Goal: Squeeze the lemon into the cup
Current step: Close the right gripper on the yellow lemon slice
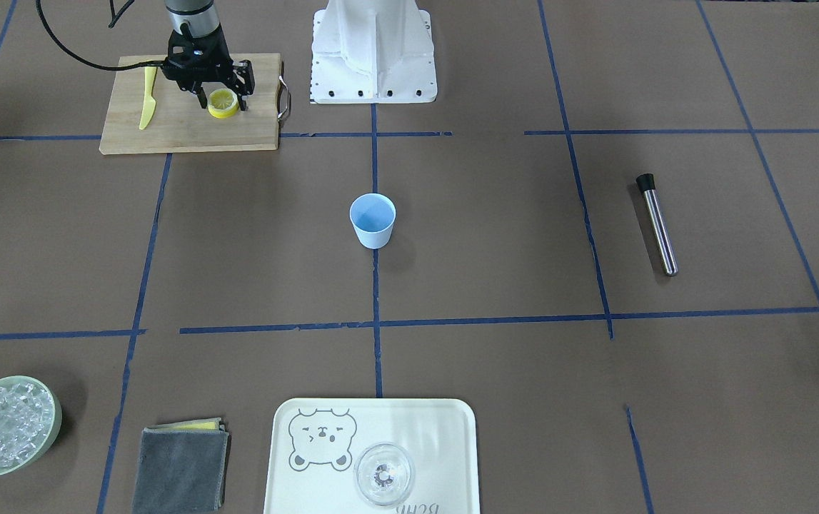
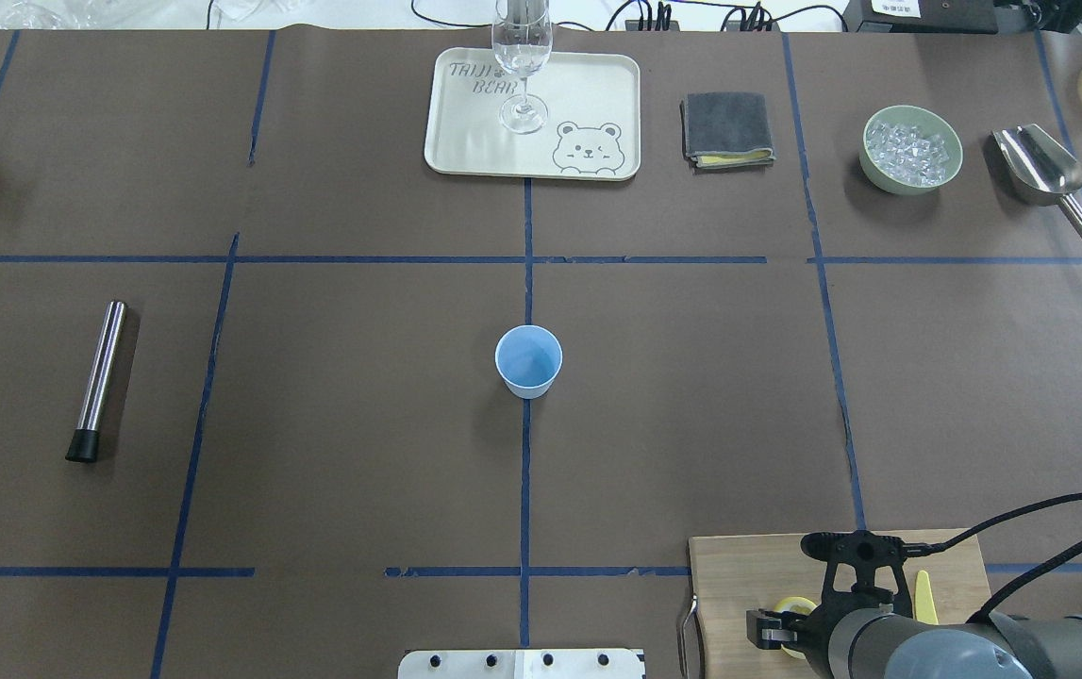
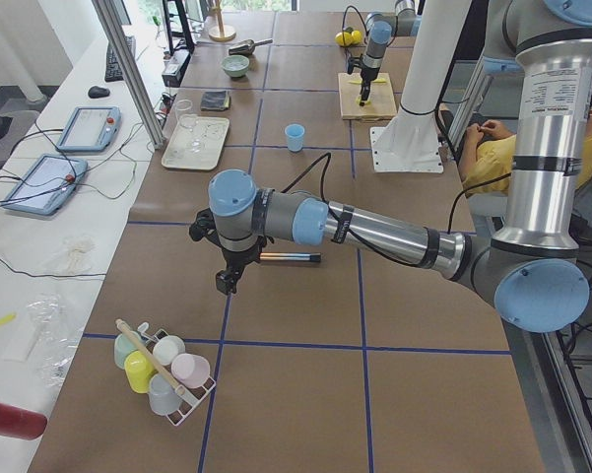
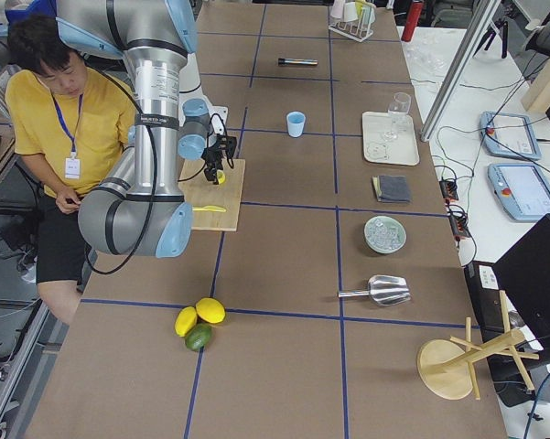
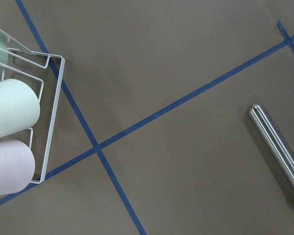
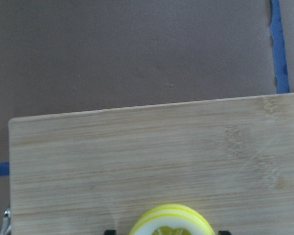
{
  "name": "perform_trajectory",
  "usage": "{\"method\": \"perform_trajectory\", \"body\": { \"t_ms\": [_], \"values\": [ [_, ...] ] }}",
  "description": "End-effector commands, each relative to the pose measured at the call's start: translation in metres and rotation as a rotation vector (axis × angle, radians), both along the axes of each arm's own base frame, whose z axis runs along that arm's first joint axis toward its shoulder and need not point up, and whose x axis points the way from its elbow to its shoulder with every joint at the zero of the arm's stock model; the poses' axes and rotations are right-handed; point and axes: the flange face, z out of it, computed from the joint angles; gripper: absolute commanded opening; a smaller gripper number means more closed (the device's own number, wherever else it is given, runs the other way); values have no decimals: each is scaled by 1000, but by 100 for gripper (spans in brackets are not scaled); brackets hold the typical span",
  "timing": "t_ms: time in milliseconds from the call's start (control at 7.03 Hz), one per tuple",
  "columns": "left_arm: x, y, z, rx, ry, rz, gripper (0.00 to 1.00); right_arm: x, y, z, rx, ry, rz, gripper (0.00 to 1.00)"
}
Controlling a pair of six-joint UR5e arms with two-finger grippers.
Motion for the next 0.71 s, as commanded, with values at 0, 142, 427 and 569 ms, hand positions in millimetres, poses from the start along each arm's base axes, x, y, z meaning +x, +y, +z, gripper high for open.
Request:
{"method": "perform_trajectory", "body": {
  "t_ms": [0,142,427,569],
  "values": [
    [-1,0,-1,2,1,-1,100,2,-1,-5,0,-10,3,52],
    [-1,0,-2,5,1,-1,100,3,-3,-7,-1,-15,6,49],
    [-1,1,-7,13,1,-3,100,11,-4,-15,-2,-27,8,48],
    [-1,1,-7,13,1,-3,100,17,-5,-21,-2,-13,11,48]
  ]
}}
